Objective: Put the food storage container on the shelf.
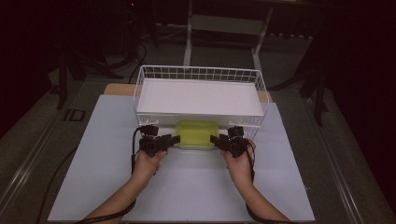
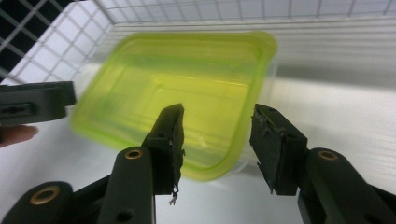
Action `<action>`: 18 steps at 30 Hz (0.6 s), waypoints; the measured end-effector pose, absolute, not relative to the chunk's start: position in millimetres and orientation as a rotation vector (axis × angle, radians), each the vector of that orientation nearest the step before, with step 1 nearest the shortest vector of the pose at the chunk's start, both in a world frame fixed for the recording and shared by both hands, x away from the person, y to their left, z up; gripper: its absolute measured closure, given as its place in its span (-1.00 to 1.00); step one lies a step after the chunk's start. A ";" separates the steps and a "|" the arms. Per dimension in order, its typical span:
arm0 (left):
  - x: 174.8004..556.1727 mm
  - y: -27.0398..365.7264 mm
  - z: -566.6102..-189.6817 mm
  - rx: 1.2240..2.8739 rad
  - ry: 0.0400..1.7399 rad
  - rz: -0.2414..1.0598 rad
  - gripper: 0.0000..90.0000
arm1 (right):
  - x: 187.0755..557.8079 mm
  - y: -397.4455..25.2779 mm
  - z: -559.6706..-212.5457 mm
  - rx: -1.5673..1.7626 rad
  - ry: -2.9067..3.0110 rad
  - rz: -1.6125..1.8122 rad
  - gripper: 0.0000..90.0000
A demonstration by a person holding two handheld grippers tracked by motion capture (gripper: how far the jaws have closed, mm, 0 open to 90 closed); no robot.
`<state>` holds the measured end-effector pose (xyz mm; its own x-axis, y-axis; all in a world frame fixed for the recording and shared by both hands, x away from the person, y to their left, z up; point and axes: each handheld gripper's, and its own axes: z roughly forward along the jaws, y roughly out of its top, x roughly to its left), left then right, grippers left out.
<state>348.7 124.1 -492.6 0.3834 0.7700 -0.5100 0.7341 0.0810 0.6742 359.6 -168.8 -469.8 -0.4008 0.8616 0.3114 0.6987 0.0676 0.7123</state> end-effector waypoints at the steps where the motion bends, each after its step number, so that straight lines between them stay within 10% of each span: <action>1: 346.1 124.7 -491.4 1.661 1.352 0.048 0.12 | 356.3 -167.8 -467.9 1.577 2.151 1.251 0.19; 11: 320.2 132.5 -478.0 1.697 1.287 0.106 0.12 | 331.0 -156.4 -465.6 1.515 2.226 1.300 0.27; 18: 300.5 131.8 -481.6 1.785 1.240 0.170 0.01 | 322.0 -142.5 -480.3 1.496 2.294 1.259 0.67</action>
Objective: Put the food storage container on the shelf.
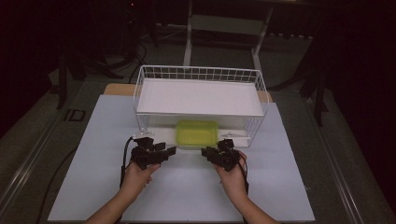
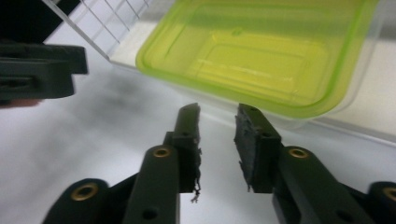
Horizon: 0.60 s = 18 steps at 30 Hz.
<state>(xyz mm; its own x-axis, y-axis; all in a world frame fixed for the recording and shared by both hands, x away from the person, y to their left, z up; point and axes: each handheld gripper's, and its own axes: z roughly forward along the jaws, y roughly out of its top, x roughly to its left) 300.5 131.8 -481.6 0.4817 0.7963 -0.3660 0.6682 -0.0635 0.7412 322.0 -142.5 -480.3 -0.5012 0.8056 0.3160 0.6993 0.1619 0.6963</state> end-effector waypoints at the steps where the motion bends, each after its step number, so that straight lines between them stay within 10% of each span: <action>1: 299.5 132.0 -482.4 1.790 1.233 0.168 -0.01 | 321.5 -138.7 -483.6 1.486 2.320 1.237 0.83; 18: 288.2 143.2 -497.0 1.771 1.090 0.073 -0.58 | 335.8 -127.0 -495.8 1.497 2.288 1.168 1.00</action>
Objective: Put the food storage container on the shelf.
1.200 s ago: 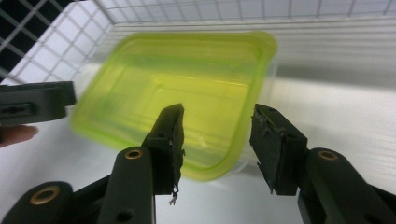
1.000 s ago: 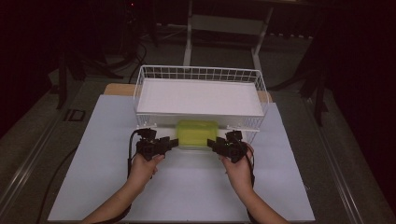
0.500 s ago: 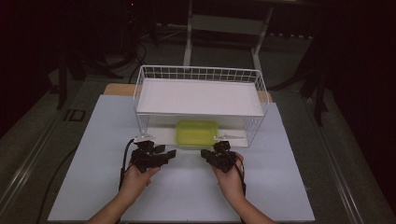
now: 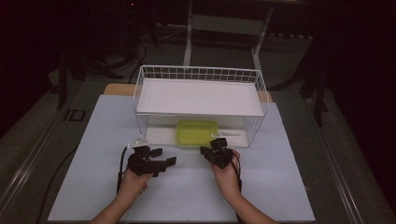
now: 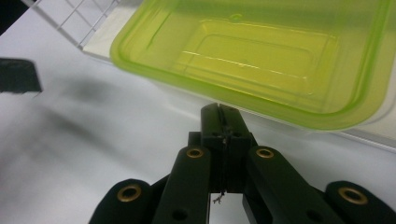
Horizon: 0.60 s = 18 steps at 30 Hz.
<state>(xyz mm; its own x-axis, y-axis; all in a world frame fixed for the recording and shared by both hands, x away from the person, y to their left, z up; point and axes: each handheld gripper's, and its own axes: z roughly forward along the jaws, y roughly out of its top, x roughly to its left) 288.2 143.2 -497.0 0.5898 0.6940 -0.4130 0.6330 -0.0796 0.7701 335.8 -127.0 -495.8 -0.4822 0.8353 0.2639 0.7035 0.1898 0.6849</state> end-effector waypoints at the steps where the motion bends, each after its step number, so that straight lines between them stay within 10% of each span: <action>1: 287.7 142.9 -497.0 1.774 1.080 0.080 -0.61 | 338.2 -125.9 -497.5 1.491 2.284 1.162 1.00; 18: 282.4 143.6 -496.3 1.775 1.010 0.213 -0.95 | 361.8 -117.6 -501.3 1.518 2.224 1.155 1.00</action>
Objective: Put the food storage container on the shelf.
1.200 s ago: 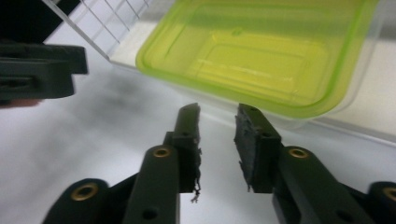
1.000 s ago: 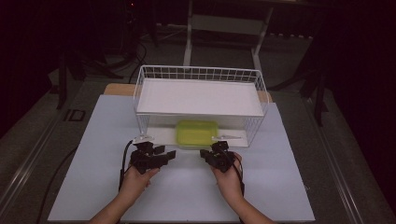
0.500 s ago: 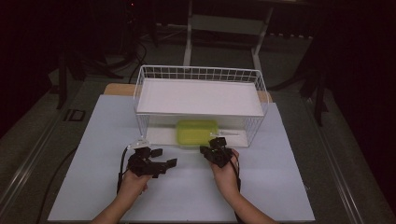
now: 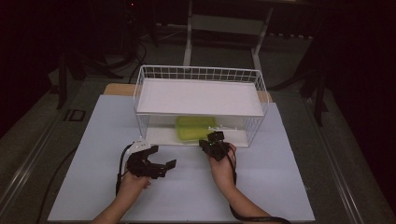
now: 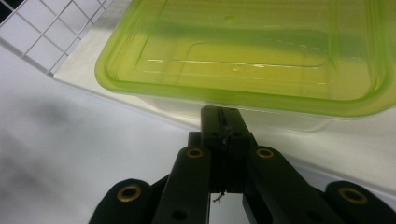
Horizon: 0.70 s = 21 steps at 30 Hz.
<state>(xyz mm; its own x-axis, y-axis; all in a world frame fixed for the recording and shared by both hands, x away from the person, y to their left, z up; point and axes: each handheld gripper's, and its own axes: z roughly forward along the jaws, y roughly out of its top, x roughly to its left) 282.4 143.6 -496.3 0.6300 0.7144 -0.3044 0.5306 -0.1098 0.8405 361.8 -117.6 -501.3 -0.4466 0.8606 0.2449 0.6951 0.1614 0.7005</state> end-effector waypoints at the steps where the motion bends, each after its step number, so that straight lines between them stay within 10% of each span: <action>1: 282.1 143.6 -496.6 1.776 1.008 0.217 -0.95 | 362.7 -117.0 -500.9 1.515 2.225 1.151 1.00; 21: 278.2 146.5 -496.1 1.786 1.007 0.284 -0.95 | 386.1 -98.0 -502.4 1.539 2.163 1.196 0.99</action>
<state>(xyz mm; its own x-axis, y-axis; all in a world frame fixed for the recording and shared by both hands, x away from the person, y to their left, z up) 278.2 146.5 -496.1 0.6221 0.7413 -0.2520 0.4999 -0.1284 0.8565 386.1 -98.0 -502.4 -0.4219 0.8688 0.2591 0.6814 0.1153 0.7228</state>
